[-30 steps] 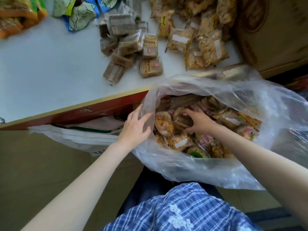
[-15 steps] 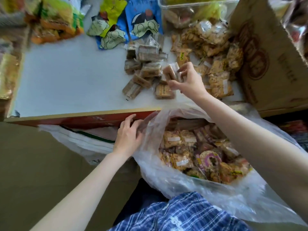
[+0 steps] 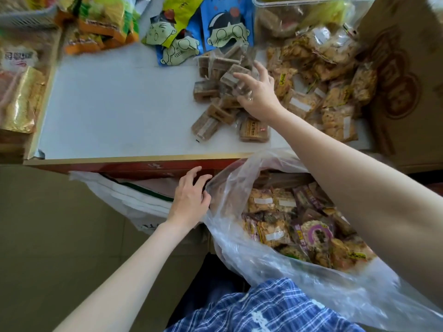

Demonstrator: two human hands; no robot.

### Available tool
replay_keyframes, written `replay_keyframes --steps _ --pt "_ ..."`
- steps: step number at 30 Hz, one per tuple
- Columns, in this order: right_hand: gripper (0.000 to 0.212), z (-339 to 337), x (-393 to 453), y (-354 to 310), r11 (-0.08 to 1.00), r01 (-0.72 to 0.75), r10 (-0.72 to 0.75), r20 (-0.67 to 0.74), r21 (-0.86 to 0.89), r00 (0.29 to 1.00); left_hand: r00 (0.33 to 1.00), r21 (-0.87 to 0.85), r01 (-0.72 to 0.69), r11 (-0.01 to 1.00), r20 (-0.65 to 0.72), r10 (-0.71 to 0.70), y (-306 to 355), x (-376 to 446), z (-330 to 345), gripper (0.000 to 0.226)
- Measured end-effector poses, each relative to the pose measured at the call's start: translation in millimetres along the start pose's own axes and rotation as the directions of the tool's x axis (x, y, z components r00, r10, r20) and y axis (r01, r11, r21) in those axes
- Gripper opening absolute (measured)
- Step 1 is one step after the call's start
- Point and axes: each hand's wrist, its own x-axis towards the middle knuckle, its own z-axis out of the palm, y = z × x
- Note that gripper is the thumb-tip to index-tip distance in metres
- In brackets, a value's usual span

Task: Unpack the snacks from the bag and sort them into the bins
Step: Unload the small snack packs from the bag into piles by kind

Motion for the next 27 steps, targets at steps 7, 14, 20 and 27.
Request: replay_keyframes --steps 7,14,20,27 --pt "0.024 -12 -130 47 0.971 0.056 -0.013 -0.183 0.231 0.983 0.985 -0.015 -0.146 0.989 0.085 0.147 15 0 15 0.055" --pt "0.066 34 -232 130 0.904 -0.323 0.402 0.302 -0.280 0.864 0.922 0.120 -0.190 0.974 0.362 0.135 31 -7 39 0.058" --pt "0.096 47 -225 149 0.841 -0.190 0.513 0.634 -0.507 0.579 0.922 0.127 -0.169 0.977 0.371 0.111 44 1 40 0.061" --pt "0.049 35 -221 155 0.918 -0.181 0.386 0.697 -0.352 0.604 0.929 0.135 -0.159 0.978 0.355 0.102 42 -10 48 0.058"
